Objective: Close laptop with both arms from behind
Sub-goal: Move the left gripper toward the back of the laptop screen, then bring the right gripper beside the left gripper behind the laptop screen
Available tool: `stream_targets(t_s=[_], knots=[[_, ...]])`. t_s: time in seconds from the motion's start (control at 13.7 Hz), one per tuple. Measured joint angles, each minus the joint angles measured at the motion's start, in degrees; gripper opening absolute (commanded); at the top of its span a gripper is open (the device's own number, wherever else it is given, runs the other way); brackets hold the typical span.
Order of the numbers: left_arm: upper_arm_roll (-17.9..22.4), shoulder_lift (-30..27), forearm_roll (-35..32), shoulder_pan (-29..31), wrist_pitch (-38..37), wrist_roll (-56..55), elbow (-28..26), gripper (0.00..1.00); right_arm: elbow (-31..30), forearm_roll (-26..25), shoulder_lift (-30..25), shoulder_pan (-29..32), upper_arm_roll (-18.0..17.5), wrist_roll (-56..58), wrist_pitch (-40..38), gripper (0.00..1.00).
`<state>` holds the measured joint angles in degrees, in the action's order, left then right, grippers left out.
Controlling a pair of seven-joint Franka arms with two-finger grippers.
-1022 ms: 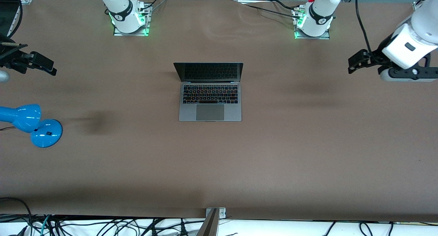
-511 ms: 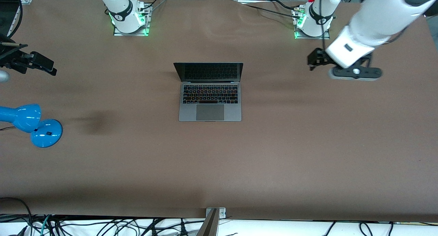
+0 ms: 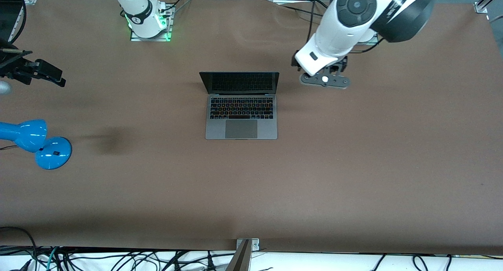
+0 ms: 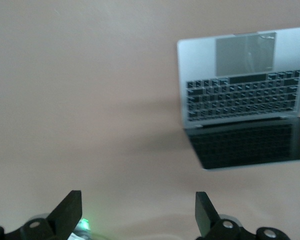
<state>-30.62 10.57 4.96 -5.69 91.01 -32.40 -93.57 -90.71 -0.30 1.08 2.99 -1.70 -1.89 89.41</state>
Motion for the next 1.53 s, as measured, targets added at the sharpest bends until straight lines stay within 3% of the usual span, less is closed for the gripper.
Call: stream_targets(t_s=[0.37,0.58,0.66,0.88,1.02,1.24,1.39,1.46,1.53], knots=[[-3.40,2.15,9.93,-0.09,0.04,-6.54,-0.03,1.00,-0.02,2.93,0.87,-0.07,-0.02,0.00,-1.46,1.00],[-6.14,4.10,11.82,-0.12,-0.31,-12.97,-0.04,0.92,-0.07,5.99,2.07,-1.09,-0.13,-0.01,-6.78,1.00],[-7.43,4.68,11.82,-0.26,-0.81,-14.66,-0.07,0.82,-0.10,6.80,2.44,-1.90,-0.20,-0.04,-8.44,1.00],[-9.54,6.00,11.82,-0.67,-1.78,-16.95,-0.86,0.26,-1.50,7.44,3.06,-6.87,-0.40,-0.24,-10.02,1.00],[-9.81,6.77,12.08,-0.70,-1.83,-17.91,-1.73,0.01,-4.86,7.57,3.41,-11.62,-0.51,-2.16,-7.99,1.00],[-9.80,7.86,13.82,-0.44,-1.79,-18.26,-2.50,0.00,-9.56,8.70,4.16,-18.63,-2.01,-14.28,-3.31,1.00],[-9.77,8.95,13.86,-0.15,-1.67,-18.32,-2.87,0.00,-11.94,8.94,4.12,-20.46,-6.83,-22.53,0.05,1.00],[-9.75,9.60,13.86,-0.01,-1.43,-18.32,-2.94,0.00,-13.33,8.95,4.01,-20.83,-9.28,-24.91,1.85,0.95],[-9.74,10.24,13.86,0.09,-0.83,-18.35,-3.05,0.00,-14.88,8.95,3.83,-21.04,-11.26,-26.05,3.41,0.81]])
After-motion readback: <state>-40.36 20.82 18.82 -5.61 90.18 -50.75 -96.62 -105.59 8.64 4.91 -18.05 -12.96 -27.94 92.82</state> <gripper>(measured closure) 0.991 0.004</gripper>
